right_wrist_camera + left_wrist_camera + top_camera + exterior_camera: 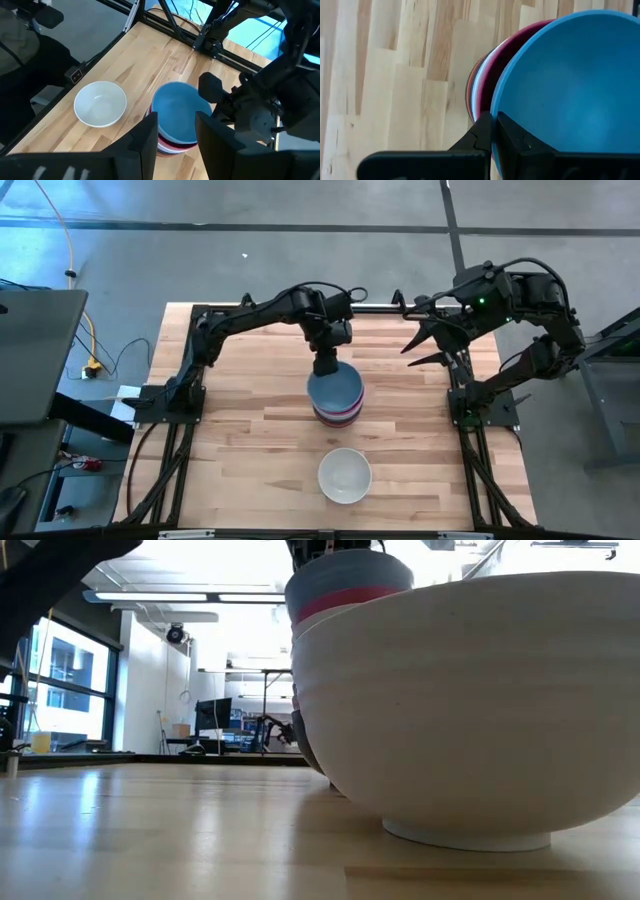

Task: Nest bowls inside each other
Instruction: Stack the blue bowl on the pink bowl, then stack the white bowl on the blue bowl

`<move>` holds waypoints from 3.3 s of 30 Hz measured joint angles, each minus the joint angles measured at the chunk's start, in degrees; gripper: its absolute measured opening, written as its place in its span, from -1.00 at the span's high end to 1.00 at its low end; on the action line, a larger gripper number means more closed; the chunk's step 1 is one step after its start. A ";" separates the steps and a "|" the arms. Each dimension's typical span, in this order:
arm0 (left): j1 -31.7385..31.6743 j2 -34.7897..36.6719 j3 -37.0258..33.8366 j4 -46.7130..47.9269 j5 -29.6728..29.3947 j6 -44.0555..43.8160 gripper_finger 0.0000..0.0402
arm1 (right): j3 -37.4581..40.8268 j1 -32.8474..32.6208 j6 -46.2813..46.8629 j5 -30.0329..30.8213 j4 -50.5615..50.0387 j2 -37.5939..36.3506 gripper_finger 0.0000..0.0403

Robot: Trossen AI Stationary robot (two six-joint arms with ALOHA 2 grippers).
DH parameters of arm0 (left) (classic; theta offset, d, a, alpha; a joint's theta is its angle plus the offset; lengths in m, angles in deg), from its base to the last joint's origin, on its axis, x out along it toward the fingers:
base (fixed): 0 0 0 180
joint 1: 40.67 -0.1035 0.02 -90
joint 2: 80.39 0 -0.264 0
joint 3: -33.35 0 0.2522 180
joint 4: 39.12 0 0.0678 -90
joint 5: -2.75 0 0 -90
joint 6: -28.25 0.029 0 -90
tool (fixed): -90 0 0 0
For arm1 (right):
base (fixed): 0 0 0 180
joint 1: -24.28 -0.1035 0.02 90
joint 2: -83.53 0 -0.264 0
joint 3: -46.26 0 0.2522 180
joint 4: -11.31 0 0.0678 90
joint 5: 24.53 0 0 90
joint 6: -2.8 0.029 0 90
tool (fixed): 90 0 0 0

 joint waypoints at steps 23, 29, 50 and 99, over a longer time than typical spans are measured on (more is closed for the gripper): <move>-0.24 -0.88 0.00 0.89 0.22 1.01 0.88 | 0.00 0.00 1.36 -0.02 -0.02 0.00 0.39; -0.22 -0.88 0.00 0.33 0.72 1.01 0.70 | 0.00 0.00 1.36 -0.02 -0.15 0.00 0.39; -0.61 6.70 3.57 5.31 1.87 8.02 0.09 | 18.52 0.00 18.21 -0.06 3.06 -2.68 0.39; 0.15 53.98 -15.69 -4.93 0.41 14.93 0.06 | 62.69 -31.26 89.42 17.12 49.06 12.86 0.39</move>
